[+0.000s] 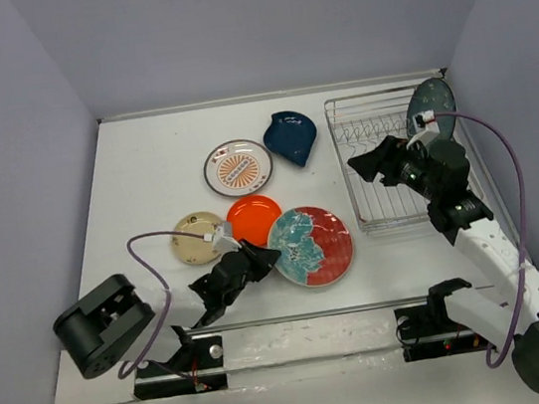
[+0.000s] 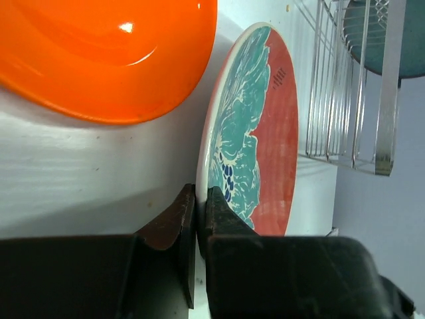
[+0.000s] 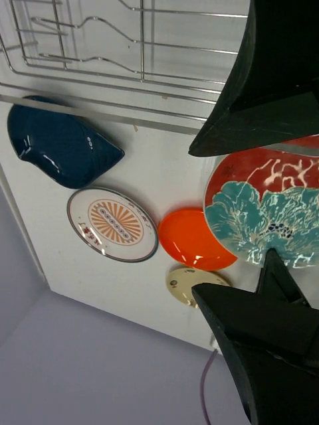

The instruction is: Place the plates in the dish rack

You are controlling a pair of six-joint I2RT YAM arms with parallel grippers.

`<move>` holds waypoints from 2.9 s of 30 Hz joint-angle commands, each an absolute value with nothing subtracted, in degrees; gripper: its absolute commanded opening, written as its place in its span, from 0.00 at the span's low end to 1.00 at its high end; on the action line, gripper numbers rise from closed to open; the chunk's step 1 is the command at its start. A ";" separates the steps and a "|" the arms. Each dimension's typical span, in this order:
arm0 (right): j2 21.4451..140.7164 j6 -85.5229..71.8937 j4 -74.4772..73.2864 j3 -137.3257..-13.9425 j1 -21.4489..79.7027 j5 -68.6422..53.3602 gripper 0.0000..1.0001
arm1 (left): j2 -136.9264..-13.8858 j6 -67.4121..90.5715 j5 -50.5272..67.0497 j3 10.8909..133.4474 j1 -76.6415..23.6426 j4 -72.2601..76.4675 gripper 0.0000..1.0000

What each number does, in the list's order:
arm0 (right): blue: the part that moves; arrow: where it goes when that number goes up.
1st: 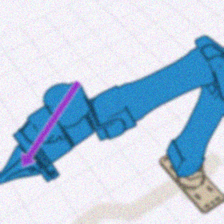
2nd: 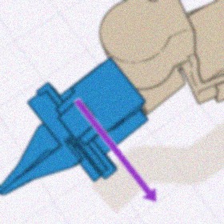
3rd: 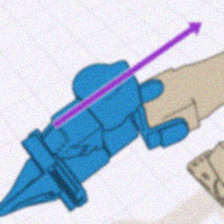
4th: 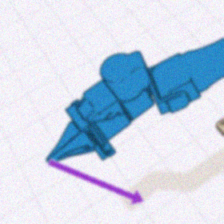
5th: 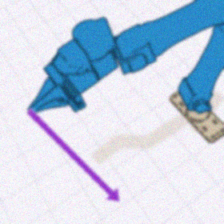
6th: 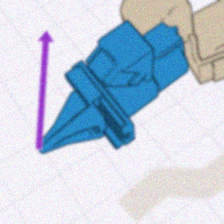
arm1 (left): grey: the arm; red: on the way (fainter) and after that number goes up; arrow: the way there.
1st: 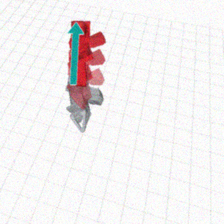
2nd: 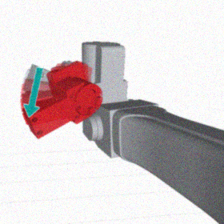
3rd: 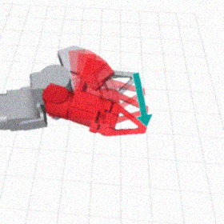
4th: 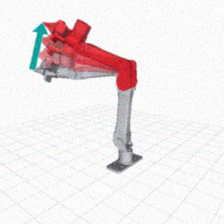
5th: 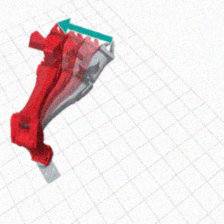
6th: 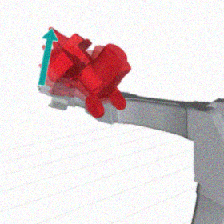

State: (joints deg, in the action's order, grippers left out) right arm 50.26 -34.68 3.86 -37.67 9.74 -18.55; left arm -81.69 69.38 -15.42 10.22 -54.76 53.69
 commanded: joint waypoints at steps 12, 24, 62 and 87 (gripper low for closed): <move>61.87 -24.88 0.18 -45.00 19.86 -31.46 0.87 | -33.33 57.04 -13.04 13.44 -45.19 24.97 0.06; 70.75 -20.48 -5.71 -47.90 23.20 -33.75 0.91 | -30.06 55.81 2.54 17.66 -36.65 25.22 0.06; 64.60 -33.22 5.19 -56.15 13.29 -38.25 0.07 | -32.17 32.45 6.51 39.98 -35.86 4.24 0.99; 78.49 17.30 5.53 -79.55 0.80 19.87 0.07 | -20.92 20.04 -2.81 36.39 -35.68 -7.21 0.99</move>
